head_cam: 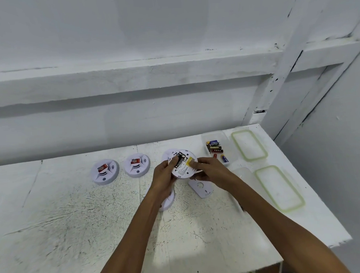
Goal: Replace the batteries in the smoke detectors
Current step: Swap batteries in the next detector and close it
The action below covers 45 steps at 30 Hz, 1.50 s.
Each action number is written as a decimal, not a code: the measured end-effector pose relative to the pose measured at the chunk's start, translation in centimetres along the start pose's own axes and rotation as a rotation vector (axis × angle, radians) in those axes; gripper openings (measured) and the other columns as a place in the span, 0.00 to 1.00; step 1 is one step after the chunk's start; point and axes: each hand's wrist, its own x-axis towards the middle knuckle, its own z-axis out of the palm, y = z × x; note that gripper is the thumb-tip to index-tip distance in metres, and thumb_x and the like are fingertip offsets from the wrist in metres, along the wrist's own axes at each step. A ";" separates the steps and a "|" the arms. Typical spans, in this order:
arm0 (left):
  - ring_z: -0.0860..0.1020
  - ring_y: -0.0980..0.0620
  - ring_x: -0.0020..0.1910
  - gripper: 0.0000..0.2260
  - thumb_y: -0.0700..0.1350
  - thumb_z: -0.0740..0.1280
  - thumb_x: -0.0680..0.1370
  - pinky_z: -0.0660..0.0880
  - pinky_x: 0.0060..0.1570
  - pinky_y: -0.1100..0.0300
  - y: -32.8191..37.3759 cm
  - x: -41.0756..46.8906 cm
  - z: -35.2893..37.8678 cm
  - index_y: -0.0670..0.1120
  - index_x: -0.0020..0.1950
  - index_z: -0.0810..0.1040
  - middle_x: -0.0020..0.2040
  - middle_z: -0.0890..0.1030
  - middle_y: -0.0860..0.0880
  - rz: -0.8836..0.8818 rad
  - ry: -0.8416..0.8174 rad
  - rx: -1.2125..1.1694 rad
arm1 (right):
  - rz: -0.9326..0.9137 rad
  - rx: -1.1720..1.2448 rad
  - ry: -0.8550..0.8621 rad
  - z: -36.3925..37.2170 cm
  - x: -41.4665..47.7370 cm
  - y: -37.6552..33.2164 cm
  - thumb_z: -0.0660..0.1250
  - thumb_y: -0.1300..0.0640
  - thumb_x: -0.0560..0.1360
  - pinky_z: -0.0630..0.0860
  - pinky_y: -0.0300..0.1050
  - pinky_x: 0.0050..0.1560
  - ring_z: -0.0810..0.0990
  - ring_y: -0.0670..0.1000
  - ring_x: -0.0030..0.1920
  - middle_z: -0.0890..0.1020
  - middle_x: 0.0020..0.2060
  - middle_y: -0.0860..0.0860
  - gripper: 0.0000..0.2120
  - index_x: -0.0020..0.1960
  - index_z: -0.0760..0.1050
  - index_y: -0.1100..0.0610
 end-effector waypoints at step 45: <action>0.74 0.34 0.67 0.21 0.54 0.60 0.83 0.69 0.68 0.34 0.4 1.1 -0.3 0.40 0.66 0.76 0.66 0.78 0.34 -0.108 -0.040 -0.600 | -0.315 -0.954 0.594 1.2 -0.1 0.5 0.72 0.43 0.70 0.74 0.48 0.53 0.75 0.55 0.59 0.78 0.60 0.55 0.30 0.66 0.73 0.58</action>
